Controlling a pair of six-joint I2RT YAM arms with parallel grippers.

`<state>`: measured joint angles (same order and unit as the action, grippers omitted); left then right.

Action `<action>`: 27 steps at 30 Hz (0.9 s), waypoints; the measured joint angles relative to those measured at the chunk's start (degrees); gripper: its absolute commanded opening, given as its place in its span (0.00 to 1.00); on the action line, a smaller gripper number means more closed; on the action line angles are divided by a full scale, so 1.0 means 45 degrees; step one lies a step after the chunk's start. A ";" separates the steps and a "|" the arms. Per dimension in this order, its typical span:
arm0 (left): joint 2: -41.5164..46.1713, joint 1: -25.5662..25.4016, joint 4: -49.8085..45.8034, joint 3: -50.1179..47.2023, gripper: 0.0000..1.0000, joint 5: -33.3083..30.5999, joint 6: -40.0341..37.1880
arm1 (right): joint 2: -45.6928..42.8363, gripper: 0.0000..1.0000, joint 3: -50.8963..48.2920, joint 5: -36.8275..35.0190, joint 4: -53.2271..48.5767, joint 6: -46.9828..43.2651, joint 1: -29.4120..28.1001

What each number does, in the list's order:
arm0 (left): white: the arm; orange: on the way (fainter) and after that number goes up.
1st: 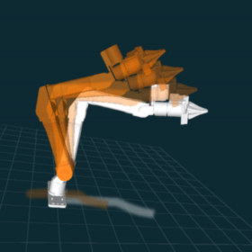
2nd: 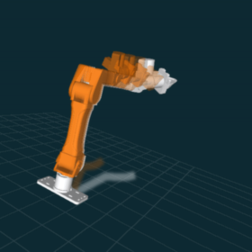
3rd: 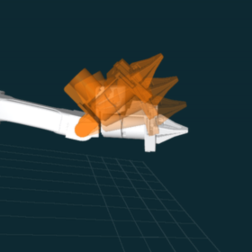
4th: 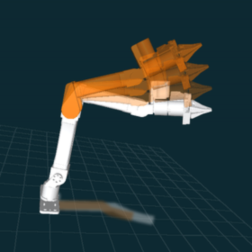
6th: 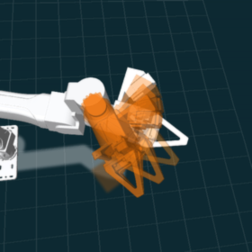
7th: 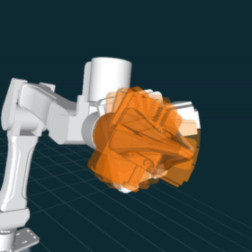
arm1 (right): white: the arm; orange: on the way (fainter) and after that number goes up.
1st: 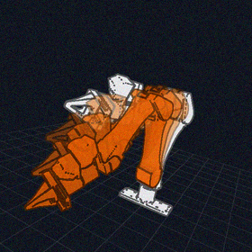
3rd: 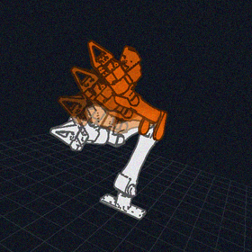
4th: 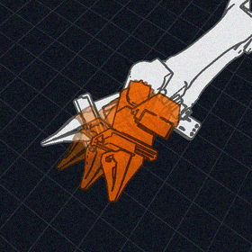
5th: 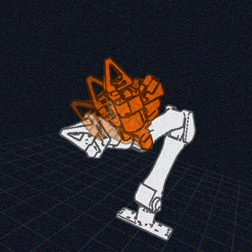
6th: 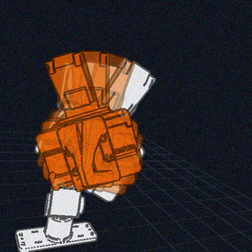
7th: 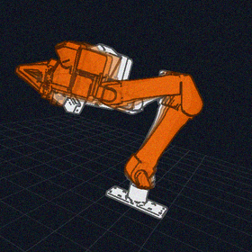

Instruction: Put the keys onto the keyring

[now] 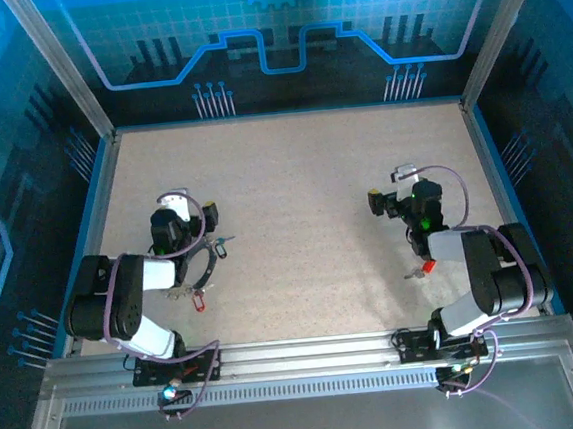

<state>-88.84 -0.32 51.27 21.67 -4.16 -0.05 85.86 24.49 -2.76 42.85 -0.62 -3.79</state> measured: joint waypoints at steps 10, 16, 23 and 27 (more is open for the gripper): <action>0.0000 0.0000 0.0000 0.0000 0.99 0.0233 -0.0005 | 0.0000 1.00 0.0000 0.0000 -0.0005 0.0005 0.0000; 0.0000 0.0000 0.0000 0.0000 0.99 0.0233 -0.0005 | 0.0000 1.00 0.0000 0.0005 0.0000 0.0000 0.0000; 0.0000 0.0000 0.0000 0.0000 0.99 0.0233 -0.0005 | 0.0000 1.00 0.0000 0.0180 0.0005 0.0010 0.0087; 0.0092 0.0049 -0.0015 -0.0029 0.99 0.0452 -0.0015 | -0.0437 1.00 -0.0262 0.0787 -0.0112 0.0194 0.0709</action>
<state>-88.42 -0.10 51.20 21.54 -2.13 -0.12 83.90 23.31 0.78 42.35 0.25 -0.60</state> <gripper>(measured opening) 0.990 0.996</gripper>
